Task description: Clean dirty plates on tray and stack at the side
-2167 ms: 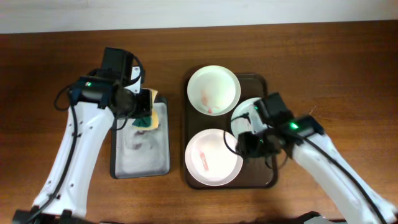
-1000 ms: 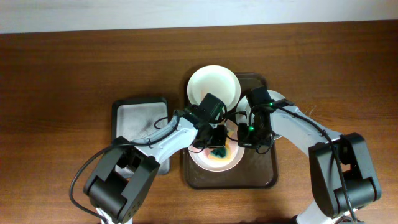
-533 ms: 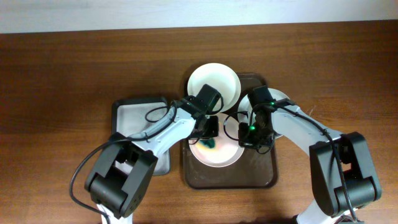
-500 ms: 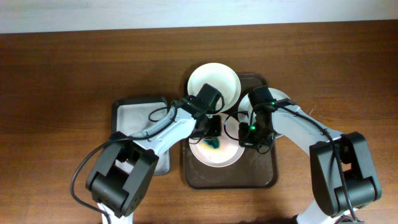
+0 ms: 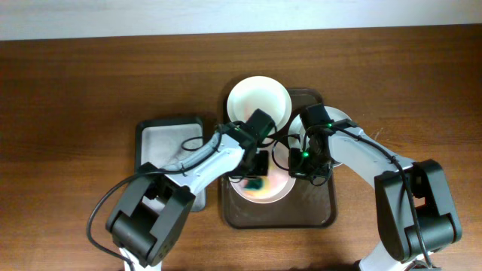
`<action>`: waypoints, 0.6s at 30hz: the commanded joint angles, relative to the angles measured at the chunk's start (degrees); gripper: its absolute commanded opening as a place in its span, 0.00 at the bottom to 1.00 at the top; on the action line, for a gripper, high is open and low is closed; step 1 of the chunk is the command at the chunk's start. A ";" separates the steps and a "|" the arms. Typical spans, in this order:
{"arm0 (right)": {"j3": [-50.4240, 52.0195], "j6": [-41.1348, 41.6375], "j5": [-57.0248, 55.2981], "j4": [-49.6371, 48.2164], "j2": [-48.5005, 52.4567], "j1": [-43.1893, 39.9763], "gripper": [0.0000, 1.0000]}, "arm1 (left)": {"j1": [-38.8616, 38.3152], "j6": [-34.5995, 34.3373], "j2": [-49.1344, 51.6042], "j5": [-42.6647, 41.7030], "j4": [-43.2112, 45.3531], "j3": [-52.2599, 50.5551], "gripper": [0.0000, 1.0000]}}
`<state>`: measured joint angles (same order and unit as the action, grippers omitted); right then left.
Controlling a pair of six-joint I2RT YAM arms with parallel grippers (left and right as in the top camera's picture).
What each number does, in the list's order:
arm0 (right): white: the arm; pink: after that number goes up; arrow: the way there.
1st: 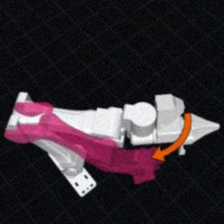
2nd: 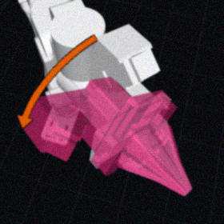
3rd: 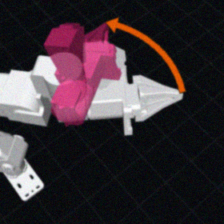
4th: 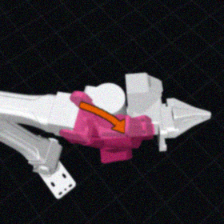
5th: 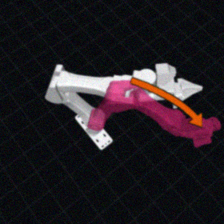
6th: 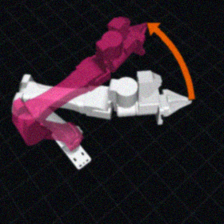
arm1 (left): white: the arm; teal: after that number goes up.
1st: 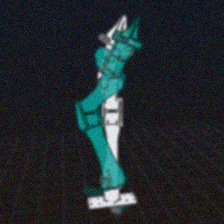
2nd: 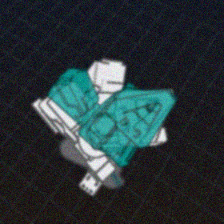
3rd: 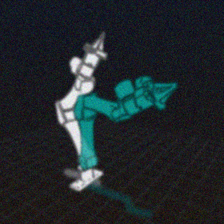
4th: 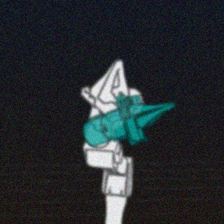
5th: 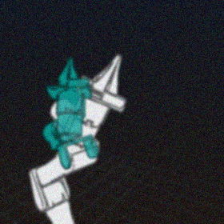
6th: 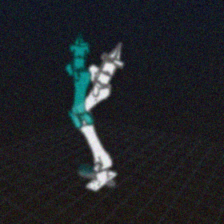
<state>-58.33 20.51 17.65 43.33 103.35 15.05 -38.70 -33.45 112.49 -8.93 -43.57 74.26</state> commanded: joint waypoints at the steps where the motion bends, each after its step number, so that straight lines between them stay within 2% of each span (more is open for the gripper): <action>1: 0.83 -0.76 -4.15 0.39 1.68 0.31 0.04 | 4.74 0.48 1.81 21.79 -5.07 -1.25 0.00; 4: 0.83 -0.76 -4.15 0.44 1.68 0.31 0.04 | 7.19 0.46 0.17 21.16 -9.51 2.54 0.00; 7: 0.83 -0.76 -4.15 0.59 1.68 0.31 0.04 | 7.74 0.72 -4.35 13.60 -12.50 8.11 0.00; 10: 0.83 -1.75 -4.17 1.66 0.07 0.31 0.04 | 8.63 6.05 -15.30 6.75 -13.33 9.62 0.00; 12: 0.79 -2.80 -4.39 2.93 -3.28 0.31 0.04 | 11.26 8.68 -21.88 9.75 -16.76 9.60 0.00; 15: 0.76 -4.96 -5.07 4.52 -10.34 0.31 0.04 | 17.38 9.40 -25.20 19.96 -24.70 9.09 0.00; 17: 0.59 -5.73 -10.23 5.86 -17.84 0.42 0.04 | 23.58 11.32 -25.20 19.80 -24.15 5.20 0.00; 18: -0.04 -5.73 -17.86 8.17 -25.64 1.95 0.04 | 27.56 13.66 -25.18 15.69 -20.09 -0.15 0.00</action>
<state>-57.84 15.81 9.41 49.65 85.62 15.70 -15.92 -24.14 87.05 8.73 -67.81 80.73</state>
